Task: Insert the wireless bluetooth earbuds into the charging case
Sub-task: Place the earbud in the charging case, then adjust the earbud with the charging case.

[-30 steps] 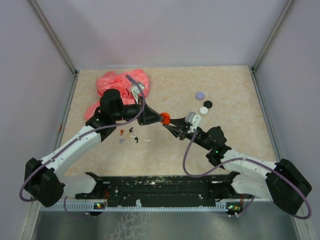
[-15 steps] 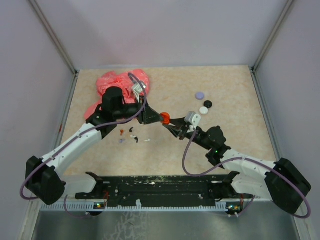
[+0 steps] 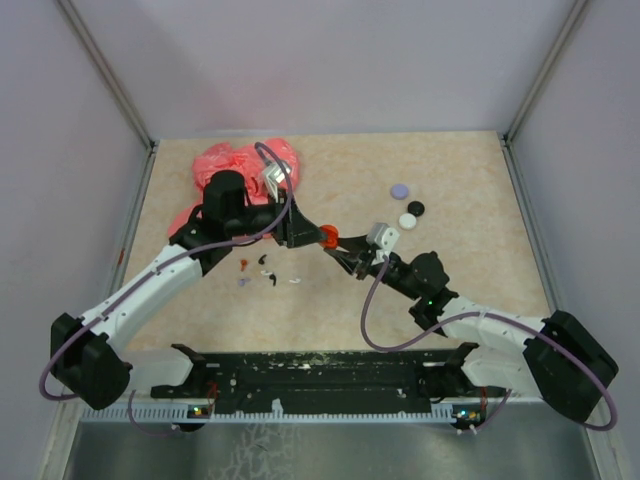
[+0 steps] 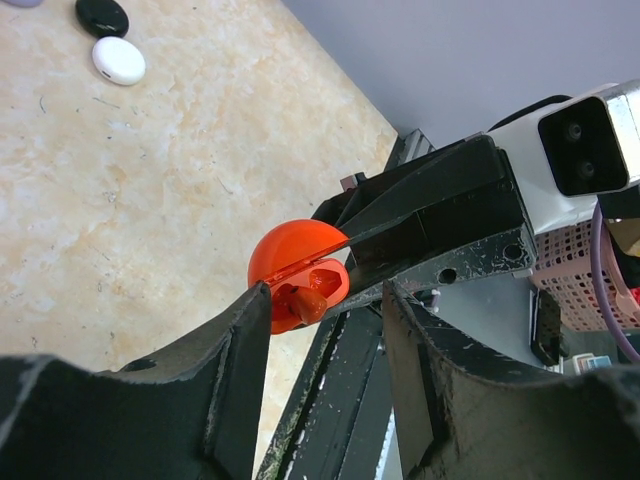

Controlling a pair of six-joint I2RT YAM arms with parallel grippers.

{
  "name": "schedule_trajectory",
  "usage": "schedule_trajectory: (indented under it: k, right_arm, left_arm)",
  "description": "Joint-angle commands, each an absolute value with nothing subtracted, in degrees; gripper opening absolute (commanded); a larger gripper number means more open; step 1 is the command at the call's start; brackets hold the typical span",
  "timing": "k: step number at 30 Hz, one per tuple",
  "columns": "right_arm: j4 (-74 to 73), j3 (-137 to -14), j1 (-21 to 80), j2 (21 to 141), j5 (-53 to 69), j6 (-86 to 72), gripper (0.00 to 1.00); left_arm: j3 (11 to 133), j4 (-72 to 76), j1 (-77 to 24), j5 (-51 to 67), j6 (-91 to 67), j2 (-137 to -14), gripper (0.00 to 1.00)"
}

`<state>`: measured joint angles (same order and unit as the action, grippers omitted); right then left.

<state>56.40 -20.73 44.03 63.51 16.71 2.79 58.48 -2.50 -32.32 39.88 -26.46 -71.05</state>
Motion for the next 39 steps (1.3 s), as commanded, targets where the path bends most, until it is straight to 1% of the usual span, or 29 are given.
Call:
schedule_trajectory:
  k: [1, 5, 9, 15, 24, 28, 31, 39]
  right_arm:
    - [61.1, -22.8, 44.9, 63.4, 18.2, 3.2, 0.00]
    - [61.0, -22.8, 44.9, 64.3, 18.0, 3.6, 0.00]
    - [61.6, -22.8, 44.9, 65.3, 17.8, 3.4, 0.00]
    - [61.8, -22.9, 44.9, 66.5, 16.6, 3.2, 0.00]
    - [61.0, -23.0, 45.0, 66.2, 15.6, 3.2, 0.00]
    - [60.7, -23.1, 44.9, 66.3, 15.3, 3.3, 0.00]
    - [60.5, -23.2, 44.9, 66.4, 15.2, 3.4, 0.00]
    - [60.2, -23.2, 44.9, 66.4, 15.0, 3.3, 0.00]
  left_arm:
    - [61.0, -4.2, -31.7, 38.2, -25.2, -71.6, 0.54]
    - [61.6, -5.0, -31.8, 38.6, -25.2, -71.1, 0.53]
    - [62.3, -6.2, -31.8, 39.3, -24.9, -70.7, 0.50]
    - [62.0, -7.1, -31.8, 37.7, -24.1, -70.1, 0.51]
    - [62.7, -10.0, -33.0, 35.0, -22.4, -71.7, 0.51]
    - [63.3, -10.2, -33.9, 35.5, -22.1, -72.3, 0.46]
    - [63.9, -10.3, -34.6, 35.5, -21.9, -72.6, 0.41]
    - [64.6, -11.8, -35.7, 34.7, -21.5, -72.7, 0.38]
